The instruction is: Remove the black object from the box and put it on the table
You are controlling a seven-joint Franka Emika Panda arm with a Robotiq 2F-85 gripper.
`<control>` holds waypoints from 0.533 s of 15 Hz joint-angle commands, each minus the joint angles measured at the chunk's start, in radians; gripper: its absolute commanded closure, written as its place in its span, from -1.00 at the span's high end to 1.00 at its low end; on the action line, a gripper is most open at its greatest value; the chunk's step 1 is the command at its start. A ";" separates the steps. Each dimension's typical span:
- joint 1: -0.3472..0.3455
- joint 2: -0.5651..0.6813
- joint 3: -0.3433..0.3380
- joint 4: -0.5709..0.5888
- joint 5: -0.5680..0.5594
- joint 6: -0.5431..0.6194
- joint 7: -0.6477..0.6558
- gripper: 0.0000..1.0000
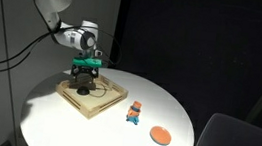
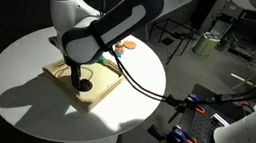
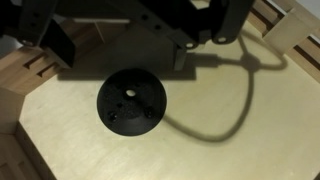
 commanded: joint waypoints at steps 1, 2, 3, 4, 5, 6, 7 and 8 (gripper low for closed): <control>0.019 -0.031 -0.028 -0.032 0.030 0.006 0.130 1.00; 0.018 -0.029 -0.029 -0.030 0.039 0.000 0.154 1.00; 0.020 -0.027 -0.034 -0.030 0.047 -0.006 0.182 1.00; 0.019 -0.025 -0.036 -0.030 0.057 -0.012 0.203 1.00; 0.019 -0.024 -0.038 -0.031 0.068 -0.016 0.224 1.00; 0.020 -0.023 -0.042 -0.034 0.075 -0.019 0.243 1.00; 0.020 -0.022 -0.045 -0.037 0.083 -0.023 0.259 1.00; 0.019 -0.021 -0.047 -0.041 0.091 -0.027 0.274 1.00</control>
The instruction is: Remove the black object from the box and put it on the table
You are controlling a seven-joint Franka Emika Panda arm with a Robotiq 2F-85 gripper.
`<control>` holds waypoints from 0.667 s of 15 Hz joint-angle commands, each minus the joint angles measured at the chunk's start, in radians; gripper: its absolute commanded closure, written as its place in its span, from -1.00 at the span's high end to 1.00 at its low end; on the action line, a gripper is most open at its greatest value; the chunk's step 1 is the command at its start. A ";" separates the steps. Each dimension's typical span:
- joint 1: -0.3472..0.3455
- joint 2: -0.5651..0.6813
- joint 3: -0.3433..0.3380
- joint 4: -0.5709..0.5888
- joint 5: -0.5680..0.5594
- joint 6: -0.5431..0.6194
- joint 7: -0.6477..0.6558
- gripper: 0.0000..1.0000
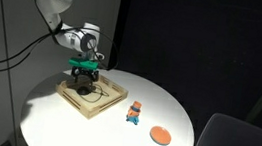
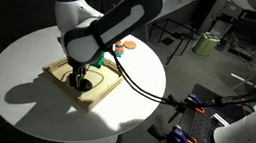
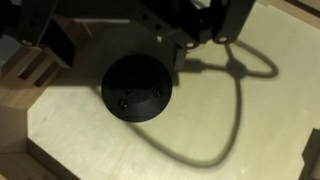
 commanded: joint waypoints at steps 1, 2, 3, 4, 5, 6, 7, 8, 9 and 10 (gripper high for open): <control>0.011 -0.021 -0.022 -0.030 0.037 -0.024 0.068 1.00; 0.011 -0.020 -0.024 -0.034 0.044 -0.027 0.080 1.00; 0.011 -0.020 -0.026 -0.035 0.047 -0.030 0.089 1.00; 0.011 -0.019 -0.027 -0.037 0.052 -0.032 0.095 1.00; 0.011 -0.019 -0.028 -0.037 0.055 -0.035 0.102 1.00; 0.012 -0.018 -0.029 -0.037 0.056 -0.038 0.106 1.00; 0.012 -0.017 -0.030 -0.036 0.058 -0.042 0.109 1.00; 0.013 -0.016 -0.030 -0.035 0.059 -0.047 0.112 0.73; 0.014 -0.016 -0.030 -0.033 0.059 -0.053 0.112 0.49; 0.014 -0.016 -0.030 -0.032 0.059 -0.058 0.112 0.32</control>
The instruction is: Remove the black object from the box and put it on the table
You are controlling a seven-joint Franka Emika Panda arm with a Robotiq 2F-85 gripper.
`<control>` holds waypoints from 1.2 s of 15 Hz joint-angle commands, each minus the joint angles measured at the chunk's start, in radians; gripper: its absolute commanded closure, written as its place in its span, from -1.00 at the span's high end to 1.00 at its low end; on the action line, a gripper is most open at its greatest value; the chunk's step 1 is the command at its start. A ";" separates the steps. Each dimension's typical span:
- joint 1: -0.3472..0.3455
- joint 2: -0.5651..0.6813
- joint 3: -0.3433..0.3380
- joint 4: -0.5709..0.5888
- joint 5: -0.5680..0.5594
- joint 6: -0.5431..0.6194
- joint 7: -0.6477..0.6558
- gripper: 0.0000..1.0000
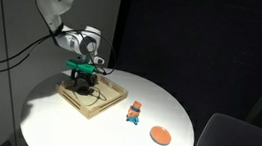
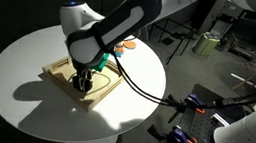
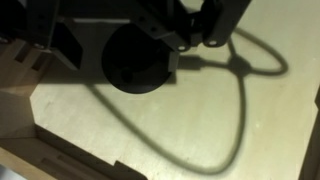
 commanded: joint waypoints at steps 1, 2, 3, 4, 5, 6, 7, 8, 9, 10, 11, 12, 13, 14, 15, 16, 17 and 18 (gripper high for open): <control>0.014 -0.016 -0.014 -0.004 0.014 -0.032 0.022 0.17; 0.014 -0.016 -0.014 -0.003 0.014 -0.036 0.021 -0.02; 0.015 -0.016 -0.014 -0.002 0.014 -0.039 0.021 -0.19; 0.015 -0.017 -0.014 -0.001 0.014 -0.040 0.020 -0.33; 0.015 -0.020 -0.014 0.000 0.014 -0.044 0.020 -0.44; 0.014 -0.022 -0.014 -0.001 0.014 -0.047 0.020 -0.55; 0.014 -0.023 -0.013 -0.001 0.014 -0.047 0.018 -0.72; 0.015 -0.026 -0.013 -0.001 0.013 -0.047 0.018 -0.89; 0.015 -0.027 -0.013 -0.001 0.013 -0.046 0.018 -0.81; 0.015 -0.027 -0.013 -0.001 0.013 -0.046 0.017 -0.80; 0.016 -0.028 -0.013 -0.001 0.012 -0.046 0.017 -0.80; 0.018 -0.028 -0.014 0.000 0.010 -0.047 0.019 0.10; 0.018 -0.028 -0.014 0.000 0.010 -0.048 0.018 0.13; 0.018 -0.029 -0.013 0.001 0.011 -0.048 0.017 0.25; 0.018 -0.029 -0.013 0.001 0.011 -0.047 0.016 0.42; 0.017 -0.030 -0.012 0.000 0.011 -0.045 0.015 -0.41; 0.018 -0.031 -0.012 0.000 0.011 -0.045 0.014 -0.32; 0.017 -0.032 -0.012 -0.001 0.011 -0.046 0.012 -0.34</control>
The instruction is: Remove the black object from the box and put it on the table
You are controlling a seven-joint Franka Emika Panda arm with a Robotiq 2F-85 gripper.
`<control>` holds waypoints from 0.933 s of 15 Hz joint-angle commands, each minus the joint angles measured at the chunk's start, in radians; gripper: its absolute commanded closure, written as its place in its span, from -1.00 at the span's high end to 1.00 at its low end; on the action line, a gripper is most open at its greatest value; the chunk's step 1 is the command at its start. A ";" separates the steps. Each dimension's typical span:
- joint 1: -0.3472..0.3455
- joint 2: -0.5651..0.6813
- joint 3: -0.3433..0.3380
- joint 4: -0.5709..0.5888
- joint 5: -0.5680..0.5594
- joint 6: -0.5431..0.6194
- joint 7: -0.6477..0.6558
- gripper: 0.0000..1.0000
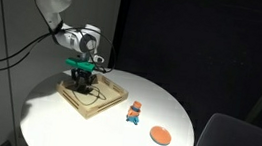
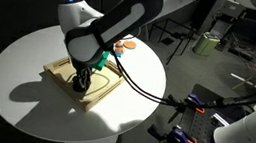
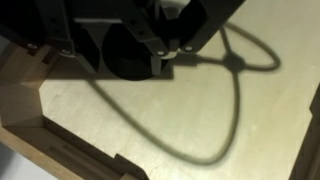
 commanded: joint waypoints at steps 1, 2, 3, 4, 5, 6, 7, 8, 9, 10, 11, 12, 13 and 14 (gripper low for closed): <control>0.011 -0.019 -0.011 -0.003 0.010 -0.017 0.010 -0.45; 0.010 -0.019 -0.011 -0.003 0.010 -0.017 0.010 -0.65; 0.010 -0.019 -0.011 -0.003 0.010 -0.017 0.010 -0.84; 0.010 -0.021 -0.010 -0.003 0.011 -0.016 0.010 -0.92; 0.010 -0.022 -0.010 -0.004 0.011 -0.016 0.010 -0.89; 0.010 -0.023 -0.010 -0.005 0.011 -0.015 0.010 -1.00; 0.010 -0.026 -0.009 -0.007 0.010 -0.013 0.010 -1.00; 0.011 -0.030 -0.009 -0.010 0.010 -0.012 0.009 -1.00; 0.013 -0.033 -0.009 -0.011 0.008 -0.010 0.010 -1.00; 0.014 -0.036 -0.009 -0.012 0.008 -0.010 0.010 -1.00; 0.016 -0.038 -0.009 -0.010 0.007 -0.013 0.011 -0.59; 0.017 -0.039 -0.009 -0.010 0.007 -0.014 0.011 -0.46; 0.018 -0.040 -0.009 -0.009 0.008 -0.015 0.011 -0.32; 0.019 -0.041 -0.008 -0.008 0.008 -0.017 0.010 -0.19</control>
